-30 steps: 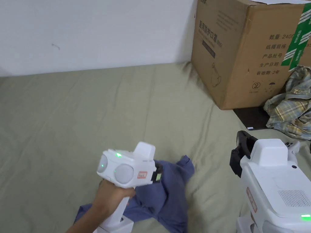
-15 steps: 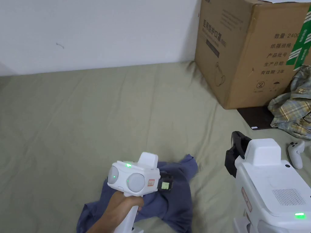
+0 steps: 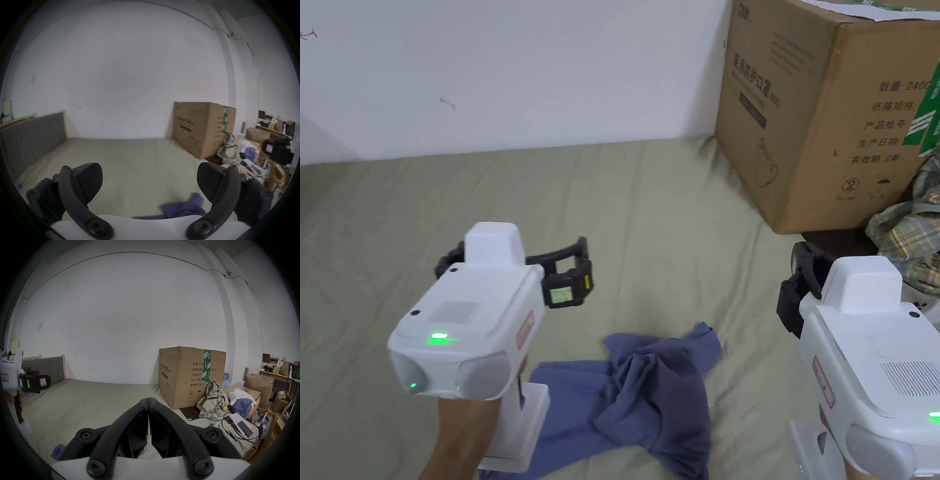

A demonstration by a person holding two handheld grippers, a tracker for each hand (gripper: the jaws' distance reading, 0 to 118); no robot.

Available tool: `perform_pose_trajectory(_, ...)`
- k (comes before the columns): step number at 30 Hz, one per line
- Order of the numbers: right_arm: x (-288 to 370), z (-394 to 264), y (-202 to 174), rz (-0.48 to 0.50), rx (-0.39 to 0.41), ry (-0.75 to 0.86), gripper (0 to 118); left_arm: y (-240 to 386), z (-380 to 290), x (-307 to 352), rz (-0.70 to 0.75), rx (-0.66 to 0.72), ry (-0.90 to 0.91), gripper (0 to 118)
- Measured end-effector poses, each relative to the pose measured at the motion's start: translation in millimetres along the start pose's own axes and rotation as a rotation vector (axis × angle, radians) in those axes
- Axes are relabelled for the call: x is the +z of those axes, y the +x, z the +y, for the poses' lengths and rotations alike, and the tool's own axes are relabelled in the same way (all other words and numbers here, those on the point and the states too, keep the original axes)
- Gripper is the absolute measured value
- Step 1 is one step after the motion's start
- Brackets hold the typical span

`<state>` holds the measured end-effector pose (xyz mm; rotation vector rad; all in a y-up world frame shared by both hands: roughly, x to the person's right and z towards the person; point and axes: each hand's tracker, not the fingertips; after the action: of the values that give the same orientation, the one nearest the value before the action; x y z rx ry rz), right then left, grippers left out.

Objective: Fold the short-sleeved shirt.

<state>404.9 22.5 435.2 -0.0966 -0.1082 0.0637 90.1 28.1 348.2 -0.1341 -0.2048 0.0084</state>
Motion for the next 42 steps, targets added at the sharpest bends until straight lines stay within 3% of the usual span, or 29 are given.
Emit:
perform_pose_trajectory(4,0.1,5.3,-3.7,0.009,0.005,0.018,0,-24.5,-2.6,12.9,0.122,-0.014,0.075,117)
perform_pose_trajectory(6,0.0,7.2,-6.0,0.012,0.009,0.024,0,-35.0,-6.9,19.1,0.155,-0.006,0.106,111)
perform_pose_trajectory(8,-0.3,7.9,-7.6,0.016,0.008,0.028,0,-41.7,-11.0,20.4,0.167,-0.02,0.112,75)
perform_pose_trajectory(10,-1.1,8.3,-9.5,0.018,0.009,0.028,0,-46.6,-14.9,19.3,0.188,-0.039,0.097,13)
perform_pose_trajectory(11,-1.6,8.3,-10.3,0.022,0.01,0.028,0,-48.3,-18.0,16.3,0.183,-0.042,0.093,1)
perform_pose_trajectory(12,-2.0,8.3,-11.1,0.023,0.01,0.027,0,-50.2,-20.1,17.1,0.182,-0.041,0.089,0)
perform_pose_trajectory(19,-3.8,7.2,-13.6,0.031,0.01,0.022,0,-55.6,-24.4,15.1,0.159,-0.013,0.003,0)
perform_pose_trajectory(27,-8.0,-1.2,-13.0,0.035,0.009,-0.002,0,-73.9,-85.6,-10.4,0.097,0.061,-0.497,0)
perform_pose_trajectory(36,-13.8,-15.6,-14.2,0.048,0.013,-0.042,0,-79.1,-189.4,-12.8,0.051,0.126,-0.847,0)
perform_pose_trajectory(38,-15.6,-19.1,-13.6,0.047,0.012,-0.052,0,-81.3,-202.5,-11.9,0.075,0.157,-0.887,17)
perform_pose_trajectory(39,-16.9,-20.7,-13.0,0.048,0.01,-0.058,0,-81.5,-207.4,-12.2,0.071,0.159,-0.905,35)
perform_pose_trajectory(40,-18.2,-22.3,-12.2,0.049,0.007,-0.062,0,-81.6,-211.6,-12.3,0.073,0.164,-0.919,65)
perform_pose_trajectory(42,-21.4,-26.1,-10.9,0.049,0.004,-0.072,0,-79.9,-218.4,-13.8,0.085,0.161,-0.944,98)
